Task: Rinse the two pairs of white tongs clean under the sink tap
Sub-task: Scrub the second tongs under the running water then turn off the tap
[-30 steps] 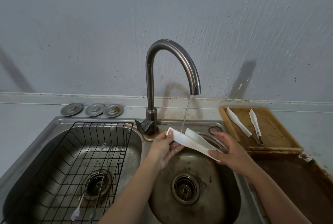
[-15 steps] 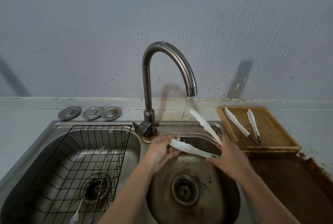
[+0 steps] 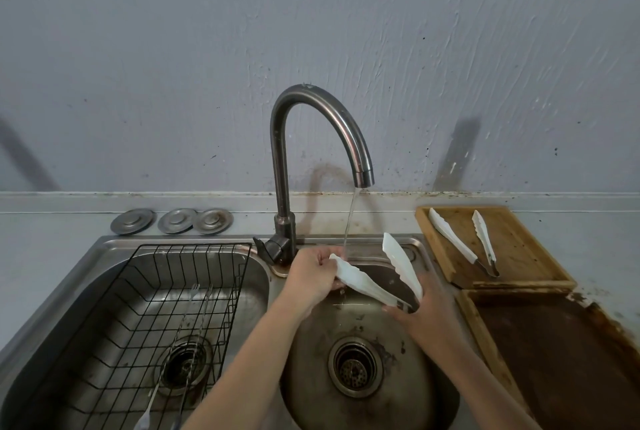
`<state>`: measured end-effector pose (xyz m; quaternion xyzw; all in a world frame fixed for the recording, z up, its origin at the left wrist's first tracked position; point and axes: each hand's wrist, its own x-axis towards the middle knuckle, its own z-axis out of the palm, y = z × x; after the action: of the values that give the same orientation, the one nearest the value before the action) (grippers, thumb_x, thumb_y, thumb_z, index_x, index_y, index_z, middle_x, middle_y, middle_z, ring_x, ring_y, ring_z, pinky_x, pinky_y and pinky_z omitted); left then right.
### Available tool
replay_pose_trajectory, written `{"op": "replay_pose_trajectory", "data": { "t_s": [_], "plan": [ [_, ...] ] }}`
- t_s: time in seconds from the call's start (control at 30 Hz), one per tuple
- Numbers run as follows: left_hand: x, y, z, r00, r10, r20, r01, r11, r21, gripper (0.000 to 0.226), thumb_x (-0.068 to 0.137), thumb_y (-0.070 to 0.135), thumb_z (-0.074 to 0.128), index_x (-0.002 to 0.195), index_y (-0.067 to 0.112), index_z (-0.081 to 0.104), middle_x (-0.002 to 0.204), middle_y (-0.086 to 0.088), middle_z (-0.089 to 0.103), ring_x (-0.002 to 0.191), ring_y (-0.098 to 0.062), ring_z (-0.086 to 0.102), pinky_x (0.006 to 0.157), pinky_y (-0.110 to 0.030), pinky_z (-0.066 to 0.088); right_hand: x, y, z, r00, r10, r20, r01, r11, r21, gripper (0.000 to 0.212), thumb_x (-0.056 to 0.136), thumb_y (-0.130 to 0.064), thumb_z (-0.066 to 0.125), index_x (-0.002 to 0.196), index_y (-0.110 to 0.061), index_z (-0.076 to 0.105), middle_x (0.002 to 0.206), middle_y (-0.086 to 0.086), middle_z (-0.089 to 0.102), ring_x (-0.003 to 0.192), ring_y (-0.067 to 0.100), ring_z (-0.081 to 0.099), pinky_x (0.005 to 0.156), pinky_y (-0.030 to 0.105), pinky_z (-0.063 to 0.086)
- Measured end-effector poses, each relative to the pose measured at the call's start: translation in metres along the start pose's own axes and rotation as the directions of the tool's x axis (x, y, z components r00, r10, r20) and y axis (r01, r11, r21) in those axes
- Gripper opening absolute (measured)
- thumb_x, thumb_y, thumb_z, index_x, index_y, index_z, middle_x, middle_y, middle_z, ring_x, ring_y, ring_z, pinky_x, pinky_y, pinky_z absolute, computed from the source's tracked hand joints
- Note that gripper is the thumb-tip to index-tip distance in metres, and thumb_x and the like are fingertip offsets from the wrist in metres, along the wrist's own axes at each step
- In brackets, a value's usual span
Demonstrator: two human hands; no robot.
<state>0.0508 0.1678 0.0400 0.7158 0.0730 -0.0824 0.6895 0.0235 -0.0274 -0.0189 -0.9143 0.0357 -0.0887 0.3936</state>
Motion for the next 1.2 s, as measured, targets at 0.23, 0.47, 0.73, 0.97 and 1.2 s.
{"op": "replay_pose_trajectory", "data": {
  "t_s": [0.23, 0.47, 0.73, 0.97, 1.2],
  "plan": [
    [0.006, 0.002, -0.014, 0.976, 0.213, -0.041, -0.198, 0.952, 0.234, 0.033, 0.087, -0.002, 0.048, 0.093, 0.022, 0.069, 0.089, -0.012, 0.073, 0.085, -0.025, 0.071, 0.083, -0.046, 0.057, 0.007, -0.006, 0.008, 0.993, -0.106, -0.049, 0.098, 0.984, -0.146, 0.049, 0.076, -0.041, 0.069, 0.118, -0.017, 0.059, 0.102, -0.004, 0.055, 0.098, 0.015, 0.053, 0.076, 0.028, 0.05],
    [0.003, 0.005, -0.009, 0.953, 0.301, 0.023, -0.291, 0.897, 0.332, 0.027, 0.09, 0.004, 0.049, 0.102, 0.016, 0.07, 0.099, -0.006, 0.073, 0.092, -0.021, 0.067, 0.088, -0.043, 0.054, 0.009, -0.023, 0.012, 0.98, -0.114, 0.162, 0.097, 0.989, 0.11, 0.055, 0.068, -0.03, 0.081, 0.111, -0.036, 0.049, 0.09, -0.028, 0.051, 0.086, -0.011, 0.049, 0.056, 0.003, 0.041],
    [0.002, -0.009, -0.004, 0.919, 0.16, 0.359, -0.046, 0.951, -0.307, 0.027, 0.098, 0.017, 0.039, 0.111, 0.018, 0.063, 0.107, 0.001, 0.07, 0.103, -0.009, 0.064, 0.091, -0.023, 0.052, 0.015, -0.031, 0.023, 0.92, 0.095, 0.38, -0.105, 0.994, 0.007, 0.038, 0.065, -0.041, 0.079, 0.084, -0.02, 0.053, 0.073, -0.008, 0.058, 0.064, -0.001, 0.056, 0.041, 0.007, 0.04],
    [0.008, -0.034, -0.001, 0.942, 0.117, 0.315, 0.094, 0.807, -0.583, 0.032, 0.088, 0.01, 0.052, 0.118, -0.001, 0.055, 0.1, -0.013, 0.071, 0.092, -0.018, 0.069, 0.082, -0.029, 0.057, 0.02, -0.057, 0.035, 0.84, 0.189, 0.509, -0.247, 0.968, 0.047, 0.031, 0.077, -0.026, 0.066, 0.102, -0.007, 0.06, 0.067, 0.004, 0.057, 0.044, 0.009, 0.051, 0.039, 0.019, 0.039],
    [0.016, -0.027, -0.016, 0.99, 0.044, 0.132, 0.031, 0.855, -0.517, 0.021, 0.08, 0.001, 0.065, 0.1, -0.002, 0.065, 0.087, -0.013, 0.074, 0.077, -0.017, 0.071, 0.07, -0.024, 0.059, 0.015, -0.056, 0.034, 0.731, 0.252, 0.634, -0.359, 0.932, 0.043, 0.026, 0.075, -0.02, 0.064, 0.093, -0.009, 0.049, 0.055, 0.001, 0.05, 0.038, 0.009, 0.045, 0.045, 0.024, 0.042]
  ]
}}
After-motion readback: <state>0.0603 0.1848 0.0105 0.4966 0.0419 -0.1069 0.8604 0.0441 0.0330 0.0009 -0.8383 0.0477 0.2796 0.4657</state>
